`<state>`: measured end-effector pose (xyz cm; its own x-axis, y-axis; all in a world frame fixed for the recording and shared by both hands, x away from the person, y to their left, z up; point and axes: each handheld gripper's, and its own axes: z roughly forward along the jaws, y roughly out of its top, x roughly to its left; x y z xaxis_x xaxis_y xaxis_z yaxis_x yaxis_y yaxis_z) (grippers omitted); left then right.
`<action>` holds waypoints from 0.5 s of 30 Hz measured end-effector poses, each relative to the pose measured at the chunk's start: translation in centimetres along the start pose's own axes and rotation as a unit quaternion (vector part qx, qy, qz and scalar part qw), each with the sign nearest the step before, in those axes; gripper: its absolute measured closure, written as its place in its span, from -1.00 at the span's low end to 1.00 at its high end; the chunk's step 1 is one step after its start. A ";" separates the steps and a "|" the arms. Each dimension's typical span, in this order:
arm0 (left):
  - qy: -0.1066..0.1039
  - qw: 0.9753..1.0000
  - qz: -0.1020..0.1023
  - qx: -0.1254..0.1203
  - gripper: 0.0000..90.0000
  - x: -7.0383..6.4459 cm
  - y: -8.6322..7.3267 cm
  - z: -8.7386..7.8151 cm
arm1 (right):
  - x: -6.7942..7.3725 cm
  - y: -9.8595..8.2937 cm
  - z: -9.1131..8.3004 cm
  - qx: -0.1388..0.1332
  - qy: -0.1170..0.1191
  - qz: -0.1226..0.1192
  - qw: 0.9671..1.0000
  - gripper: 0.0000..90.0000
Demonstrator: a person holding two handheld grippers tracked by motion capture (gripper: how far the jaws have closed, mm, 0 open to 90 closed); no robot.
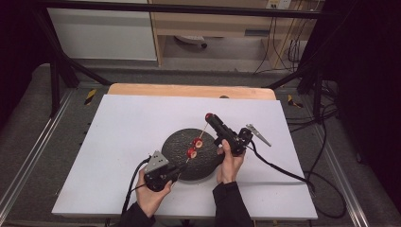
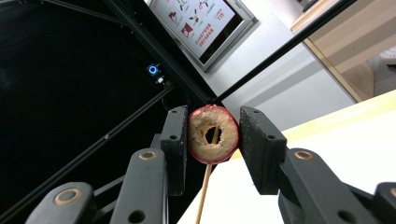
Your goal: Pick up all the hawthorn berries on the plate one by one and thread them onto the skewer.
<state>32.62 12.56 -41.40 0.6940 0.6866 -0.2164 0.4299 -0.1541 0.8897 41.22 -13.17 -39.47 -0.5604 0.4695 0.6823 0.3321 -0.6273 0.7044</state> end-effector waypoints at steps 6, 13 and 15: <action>0.017 1.000 -0.013 -0.011 0.97 -0.5 -0.1 0.1 | -0.1 -0.3 0.1 -0.016 0.004 0.004 1.000 0.42; 0.021 1.000 -0.015 -0.007 0.98 -1.2 -0.4 0.5 | -0.2 -0.5 0.2 -0.017 0.004 0.009 1.000 0.43; 0.020 1.000 -0.017 -0.003 0.98 -1.1 -0.5 0.6 | -0.2 -0.6 0.2 -0.016 0.003 0.007 1.000 0.43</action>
<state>31.94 11.46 -41.87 0.6555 0.7194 -0.2300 0.4490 -0.1264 0.8845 41.22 -12.76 -39.99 -0.5602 0.4579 0.6903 0.3152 -0.6528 0.6888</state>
